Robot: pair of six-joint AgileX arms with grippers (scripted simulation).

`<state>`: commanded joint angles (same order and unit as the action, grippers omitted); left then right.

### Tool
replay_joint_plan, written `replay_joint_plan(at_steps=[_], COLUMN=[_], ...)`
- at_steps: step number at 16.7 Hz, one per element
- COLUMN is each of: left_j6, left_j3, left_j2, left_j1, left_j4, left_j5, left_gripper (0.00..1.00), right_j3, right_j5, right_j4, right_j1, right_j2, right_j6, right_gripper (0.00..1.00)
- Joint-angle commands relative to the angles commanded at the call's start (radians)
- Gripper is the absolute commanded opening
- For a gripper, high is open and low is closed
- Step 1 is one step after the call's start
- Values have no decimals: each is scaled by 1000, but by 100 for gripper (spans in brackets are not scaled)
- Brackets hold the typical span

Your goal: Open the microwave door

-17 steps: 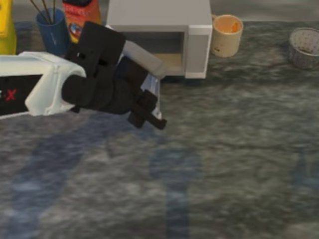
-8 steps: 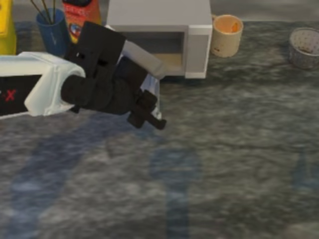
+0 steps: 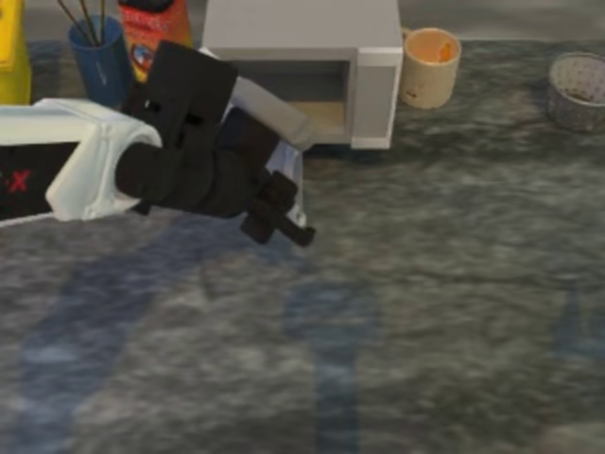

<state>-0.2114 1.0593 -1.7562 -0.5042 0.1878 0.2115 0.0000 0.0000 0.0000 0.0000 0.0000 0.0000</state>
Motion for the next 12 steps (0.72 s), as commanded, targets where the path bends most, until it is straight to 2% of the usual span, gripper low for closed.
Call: replay_joint_plan(at_steps=[12], left_j6=[-65], left_j3=[-14], left_j2=[14], left_j1=[29], left_j4=[16], left_j5=[51], left_gripper=[0], right_j3=[0], right_j5=[0], right_j4=[0], right_j1=[0], right_j2=[0], right_j6=[0], right_gripper=[100])
